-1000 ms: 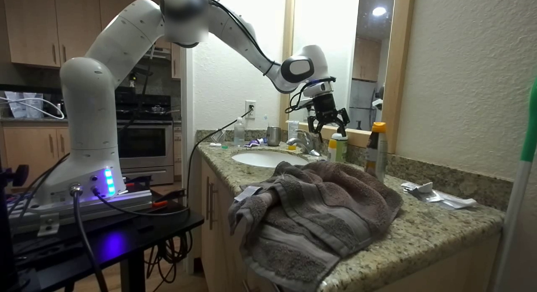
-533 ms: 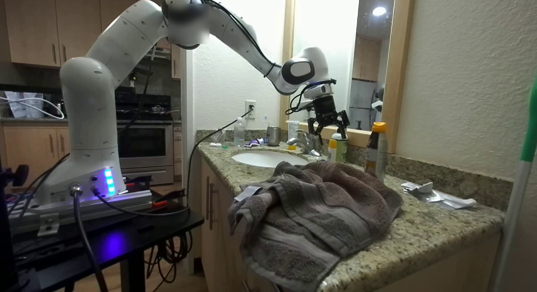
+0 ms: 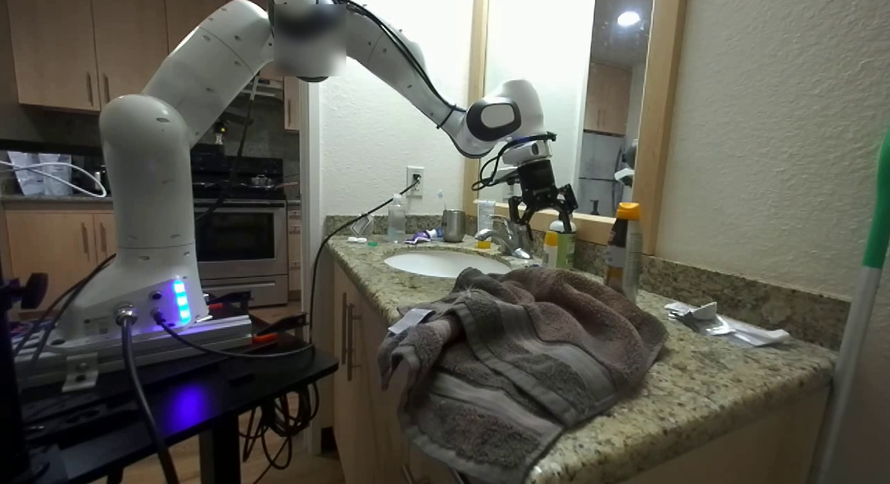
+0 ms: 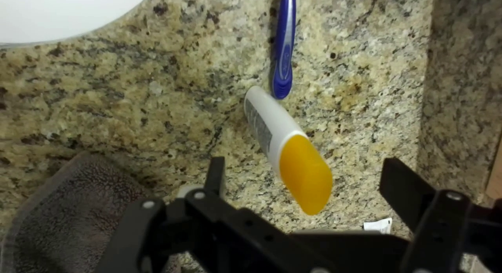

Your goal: Move the white bottle with the yellow lid forward

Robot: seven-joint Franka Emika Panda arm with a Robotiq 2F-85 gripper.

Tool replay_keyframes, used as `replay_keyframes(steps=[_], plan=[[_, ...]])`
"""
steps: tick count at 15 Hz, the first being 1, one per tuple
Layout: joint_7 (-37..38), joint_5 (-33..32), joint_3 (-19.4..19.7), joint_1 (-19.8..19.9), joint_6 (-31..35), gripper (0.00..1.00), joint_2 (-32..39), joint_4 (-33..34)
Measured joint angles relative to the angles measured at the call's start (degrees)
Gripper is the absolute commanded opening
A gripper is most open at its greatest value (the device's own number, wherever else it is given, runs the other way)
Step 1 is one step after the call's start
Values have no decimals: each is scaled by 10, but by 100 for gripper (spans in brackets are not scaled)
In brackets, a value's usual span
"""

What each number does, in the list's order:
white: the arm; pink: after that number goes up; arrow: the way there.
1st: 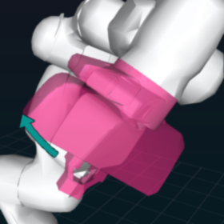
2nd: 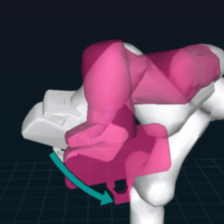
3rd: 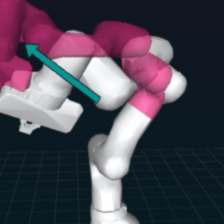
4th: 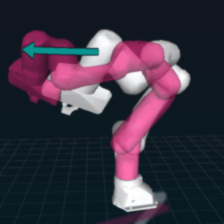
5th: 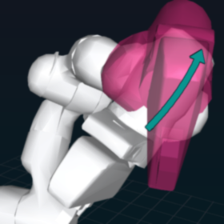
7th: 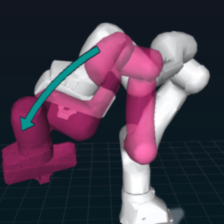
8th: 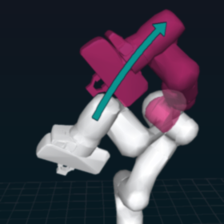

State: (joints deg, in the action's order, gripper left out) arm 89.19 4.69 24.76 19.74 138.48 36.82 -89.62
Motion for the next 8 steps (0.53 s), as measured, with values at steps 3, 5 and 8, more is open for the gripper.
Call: replay_keyframes(steps=[3, 5, 8], plan=[[0, 0, 0, 0, -1, 66, 0, 0], [0, 0, 0, 0, -1, 52, 0, 0], [0, 0, 0, 0, -1, 32, 0, 0]])
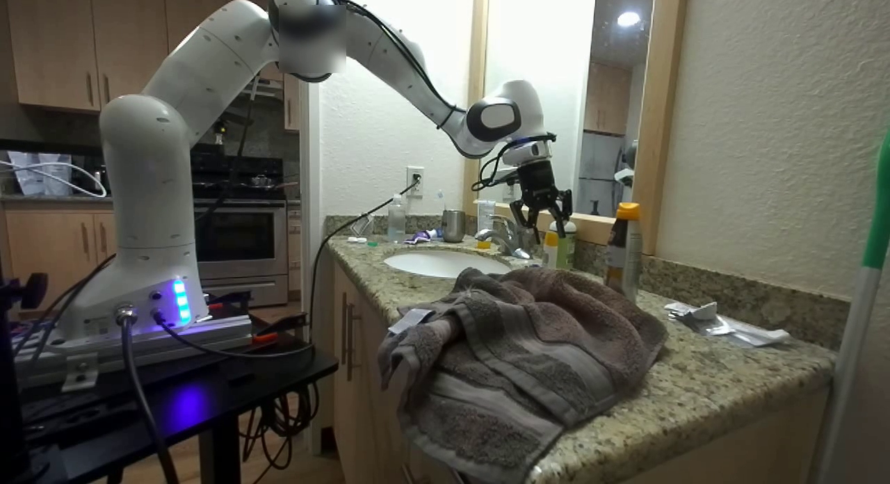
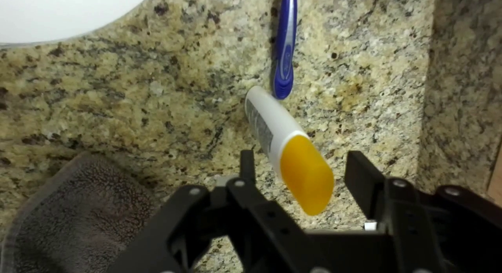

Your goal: Move the white bottle with the yellow lid forward

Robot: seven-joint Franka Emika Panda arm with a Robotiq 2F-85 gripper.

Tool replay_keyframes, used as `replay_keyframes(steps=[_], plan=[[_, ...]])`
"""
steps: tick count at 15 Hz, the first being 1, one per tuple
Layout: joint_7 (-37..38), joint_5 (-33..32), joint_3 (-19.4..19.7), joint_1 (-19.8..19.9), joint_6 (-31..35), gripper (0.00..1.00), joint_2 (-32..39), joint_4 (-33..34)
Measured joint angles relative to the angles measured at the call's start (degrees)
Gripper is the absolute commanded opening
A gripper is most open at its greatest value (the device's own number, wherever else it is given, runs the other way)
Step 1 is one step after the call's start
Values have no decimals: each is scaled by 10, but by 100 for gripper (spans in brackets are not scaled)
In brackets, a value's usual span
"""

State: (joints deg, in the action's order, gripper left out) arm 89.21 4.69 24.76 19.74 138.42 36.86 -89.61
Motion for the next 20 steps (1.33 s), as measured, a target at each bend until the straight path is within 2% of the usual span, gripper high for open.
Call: replay_keyframes(steps=[4, 9, 12, 16, 20], plan=[[0, 1, 0, 0, 0, 3, 0, 0], [1, 1, 0, 0, -2, 6, -2, 0], [-18, 1, -5, -1, -31, 6, -24, 0], [-72, -11, -5, 0, -130, 6, -95, -12], [-109, -90, -4, -8, -206, 6, -175, -72]])
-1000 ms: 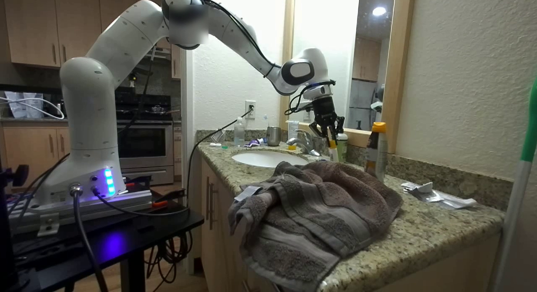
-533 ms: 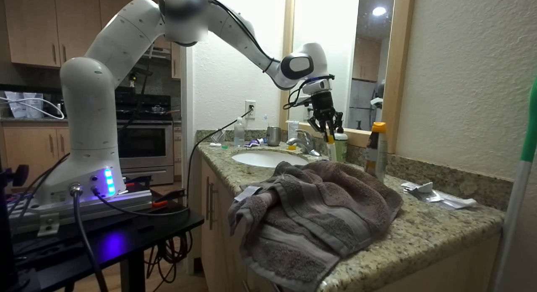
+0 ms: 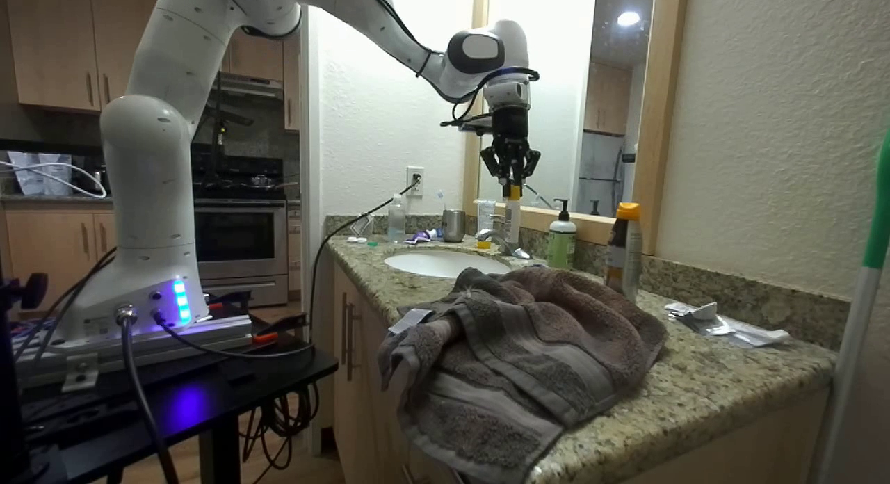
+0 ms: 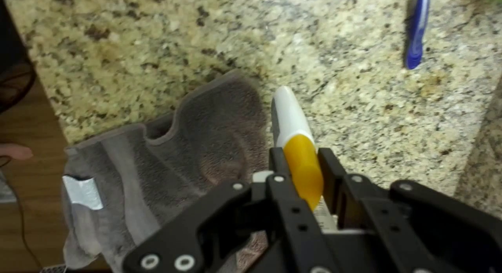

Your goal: Move the white bottle with the yellow lid forward

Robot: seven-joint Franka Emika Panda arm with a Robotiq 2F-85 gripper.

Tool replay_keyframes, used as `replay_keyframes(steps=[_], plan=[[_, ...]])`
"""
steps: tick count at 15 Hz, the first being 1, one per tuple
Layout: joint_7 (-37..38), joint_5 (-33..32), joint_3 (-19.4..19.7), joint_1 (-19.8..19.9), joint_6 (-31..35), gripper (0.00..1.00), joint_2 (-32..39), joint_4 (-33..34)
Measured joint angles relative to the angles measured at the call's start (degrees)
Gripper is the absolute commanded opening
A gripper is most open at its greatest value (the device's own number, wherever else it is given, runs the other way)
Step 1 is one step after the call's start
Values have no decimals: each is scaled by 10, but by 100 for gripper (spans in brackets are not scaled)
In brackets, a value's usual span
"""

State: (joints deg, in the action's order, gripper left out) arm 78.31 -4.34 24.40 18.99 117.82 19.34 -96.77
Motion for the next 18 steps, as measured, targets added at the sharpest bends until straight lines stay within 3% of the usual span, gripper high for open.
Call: replay_keyframes(steps=[7, 8, 12, 13, 18], plan=[[-3, -167, -1, -24, 9, 6, -117, -189], [-3, -177, -1, -24, 19, 24, -133, -210], [-3, -178, -2, -23, 19, 24, -140, -215], [-2, -178, -2, -23, 19, 6, -139, -215], [-7, -197, -20, -30, 19, 6, -136, -242]])
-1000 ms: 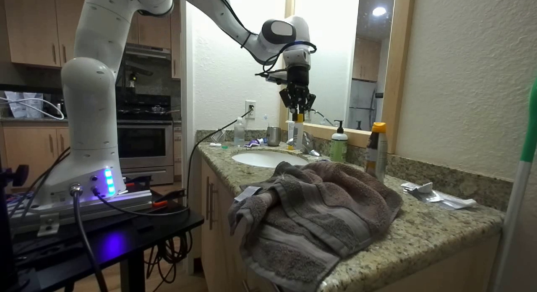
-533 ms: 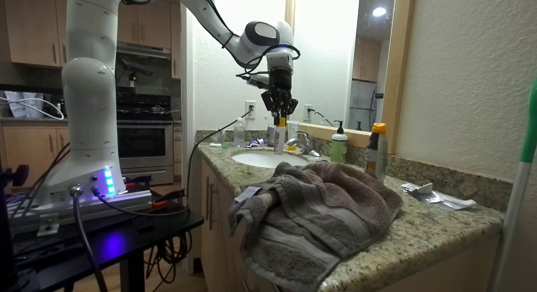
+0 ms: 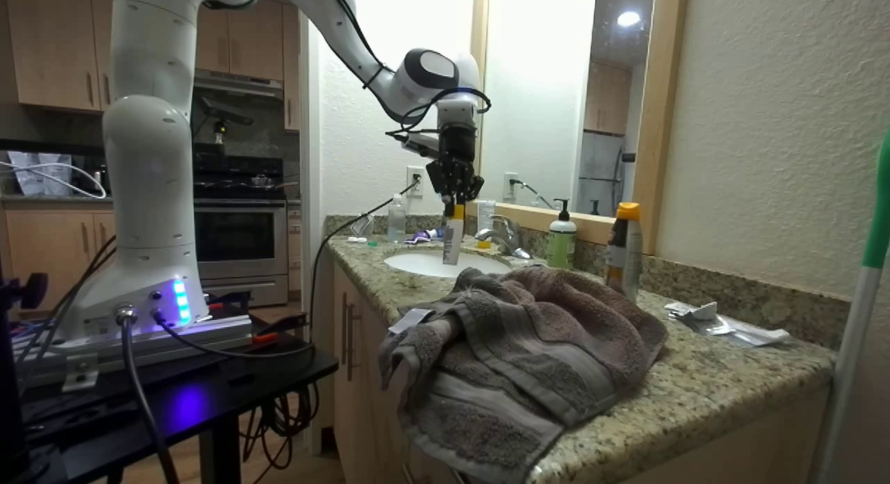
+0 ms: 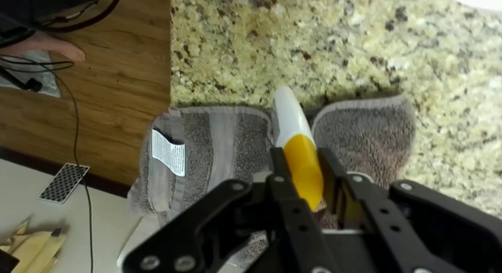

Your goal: Move the white bottle with the yellow lid forward

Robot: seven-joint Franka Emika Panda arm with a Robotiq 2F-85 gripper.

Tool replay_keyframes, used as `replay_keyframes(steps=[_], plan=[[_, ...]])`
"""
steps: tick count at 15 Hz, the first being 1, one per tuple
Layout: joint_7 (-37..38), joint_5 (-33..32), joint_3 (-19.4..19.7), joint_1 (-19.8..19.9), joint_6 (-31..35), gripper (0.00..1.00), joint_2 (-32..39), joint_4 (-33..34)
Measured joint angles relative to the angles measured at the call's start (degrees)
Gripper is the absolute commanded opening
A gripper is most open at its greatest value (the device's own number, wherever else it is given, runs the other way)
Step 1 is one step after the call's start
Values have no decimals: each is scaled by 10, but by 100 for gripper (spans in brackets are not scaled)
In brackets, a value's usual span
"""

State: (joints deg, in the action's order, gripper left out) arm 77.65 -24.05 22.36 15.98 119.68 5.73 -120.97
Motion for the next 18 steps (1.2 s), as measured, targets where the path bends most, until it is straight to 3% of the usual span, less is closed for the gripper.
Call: replay_keyframes(steps=[6, 13, 18], plan=[[5, -11, -37, -29, 3, 6, -17, -89], [0, 62, -11, 23, 54, 6, -161, -177], [1, 53, -33, 32, 148, 6, -206, -243]])
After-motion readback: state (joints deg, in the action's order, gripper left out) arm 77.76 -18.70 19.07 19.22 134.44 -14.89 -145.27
